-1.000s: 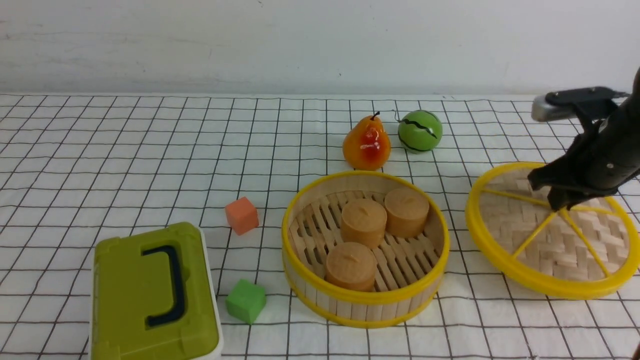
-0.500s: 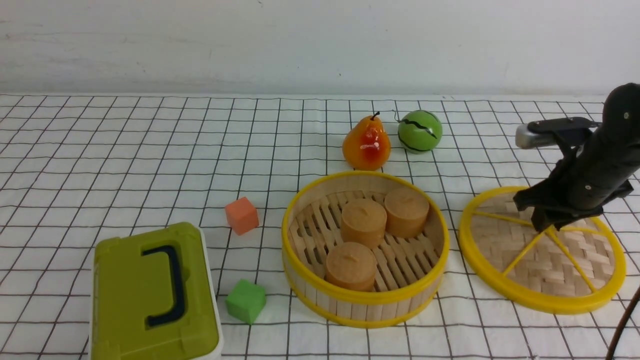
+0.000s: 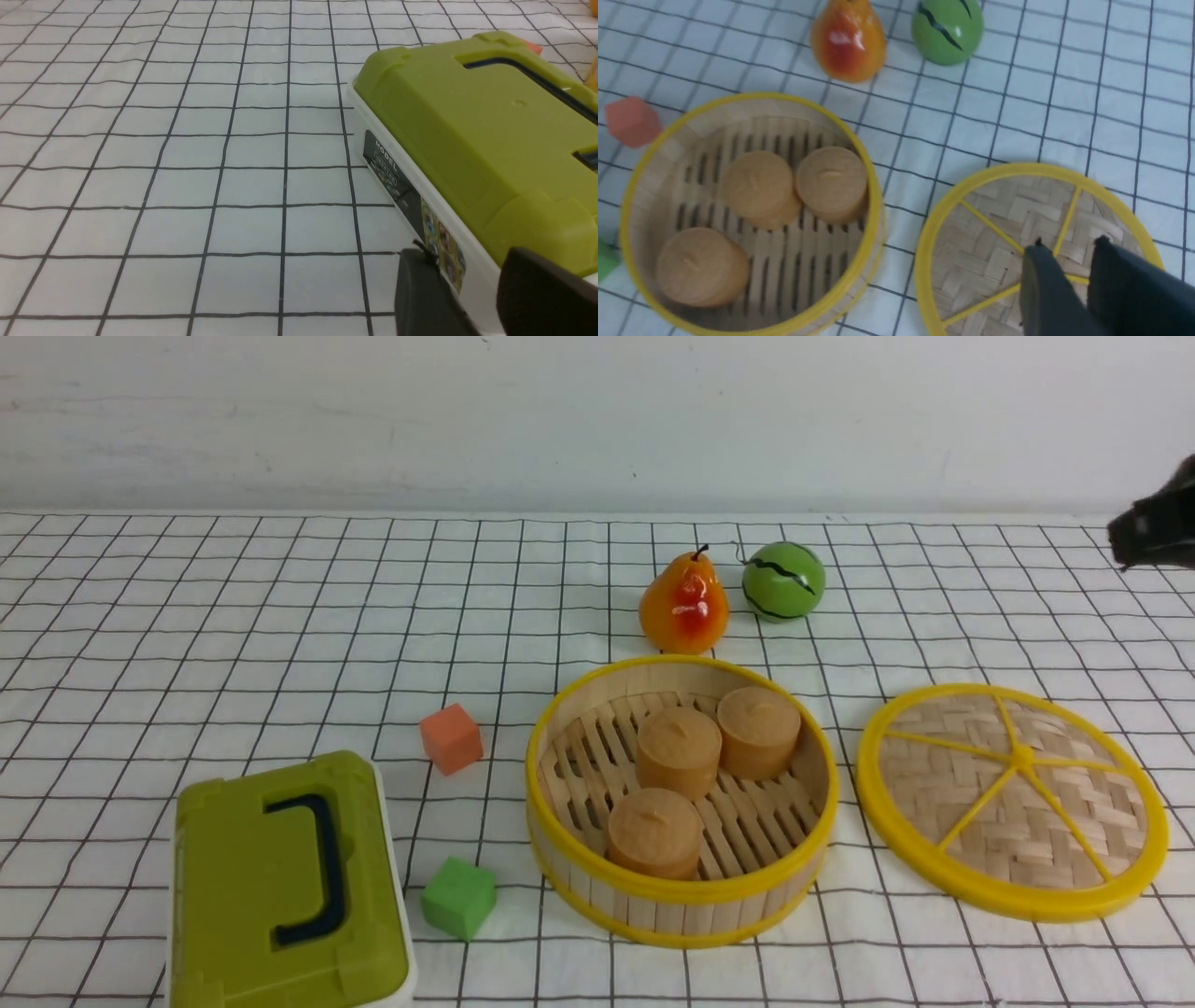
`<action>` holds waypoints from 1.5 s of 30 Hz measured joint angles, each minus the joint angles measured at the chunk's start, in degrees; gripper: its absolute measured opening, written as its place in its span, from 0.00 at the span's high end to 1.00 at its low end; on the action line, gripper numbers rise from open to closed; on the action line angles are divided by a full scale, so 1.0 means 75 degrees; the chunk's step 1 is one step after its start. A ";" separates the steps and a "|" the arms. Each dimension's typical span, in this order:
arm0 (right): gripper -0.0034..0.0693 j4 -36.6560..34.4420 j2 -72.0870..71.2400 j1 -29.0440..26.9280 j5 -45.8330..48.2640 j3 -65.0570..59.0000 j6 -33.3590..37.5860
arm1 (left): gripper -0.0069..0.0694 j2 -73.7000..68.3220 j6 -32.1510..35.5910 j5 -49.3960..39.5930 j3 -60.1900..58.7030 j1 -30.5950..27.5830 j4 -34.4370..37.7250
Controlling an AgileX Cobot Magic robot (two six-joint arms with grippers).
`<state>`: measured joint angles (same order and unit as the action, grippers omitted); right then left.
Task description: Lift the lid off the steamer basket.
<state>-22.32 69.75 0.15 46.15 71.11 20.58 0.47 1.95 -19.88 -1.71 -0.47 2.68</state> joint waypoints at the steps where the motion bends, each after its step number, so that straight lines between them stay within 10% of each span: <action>1: 0.83 -0.0290 -0.0806 0.0000 -0.0198 -0.0479 0.0236 | 0.60 0.0000 0.0000 0.0000 0.0000 0.0000 0.0000; 16: 0.98 -0.0654 -0.5891 -0.0017 -0.1731 -0.3455 0.0521 | 0.60 0.0000 0.0000 0.0000 0.0000 0.0000 0.0000; 33: 0.97 -0.0371 -0.6412 -0.0020 -0.1203 -0.3683 0.0521 | 0.60 0.0000 0.0000 0.0000 0.0000 0.0000 0.0000; 45: 0.97 0.0852 -0.7484 -0.0020 -0.4061 -0.7120 -0.0342 | 0.60 0.0000 0.0000 0.0000 0.0000 0.0000 0.0000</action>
<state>-15.92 13.62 0.00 15.70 17.71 18.02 0.47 1.95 -19.88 -1.71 -0.47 2.68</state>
